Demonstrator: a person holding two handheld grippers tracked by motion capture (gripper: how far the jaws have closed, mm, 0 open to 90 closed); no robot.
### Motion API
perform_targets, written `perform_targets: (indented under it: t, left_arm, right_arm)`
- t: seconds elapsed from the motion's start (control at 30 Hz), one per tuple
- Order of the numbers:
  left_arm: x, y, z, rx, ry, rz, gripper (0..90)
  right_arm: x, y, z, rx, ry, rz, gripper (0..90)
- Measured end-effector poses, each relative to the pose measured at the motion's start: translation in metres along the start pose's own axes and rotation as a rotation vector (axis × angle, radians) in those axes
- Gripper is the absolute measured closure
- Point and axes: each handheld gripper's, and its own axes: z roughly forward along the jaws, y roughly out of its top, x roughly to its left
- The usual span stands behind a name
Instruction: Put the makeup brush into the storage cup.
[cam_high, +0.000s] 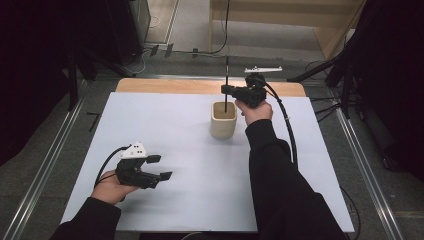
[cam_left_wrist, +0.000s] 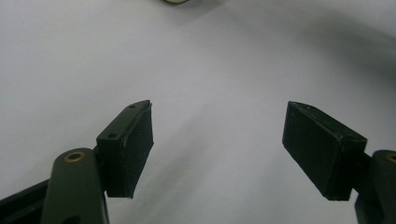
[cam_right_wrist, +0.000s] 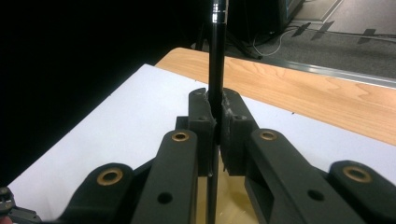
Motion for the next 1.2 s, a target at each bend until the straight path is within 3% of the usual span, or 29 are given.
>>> perform_targets:
  t: [0.57, 0.83, 1.07, 1.1, 1.2]
  left_arm:
    - [0.000, 0.000, 0.000, 0.007, -0.002, 0.003, 25.4]
    - [0.000, 0.000, 0.000, 0.007, -0.002, 0.003, 25.4]
    - [0.000, 0.000, 0.000, 0.006, -0.002, 0.002, 25.4]
    - [0.000, 0.000, 0.000, 0.006, -0.002, 0.004, 25.4]
    - [0.000, 0.000, 0.000, 0.005, -0.002, 0.004, 25.3]
  right_arm:
    - [-0.006, -0.030, 0.001, 0.008, 0.012, 0.016, 86.0]
    - [-0.007, -0.036, 0.000, 0.014, 0.024, 0.029, 85.9]
    - [-0.003, -0.035, -0.001, 0.009, 0.021, 0.010, 85.7]
    - [-0.003, -0.034, -0.002, 0.011, 0.020, 0.008, 83.7]
    - [-0.002, -0.035, -0.004, -0.001, 0.028, -0.030, 46.1]
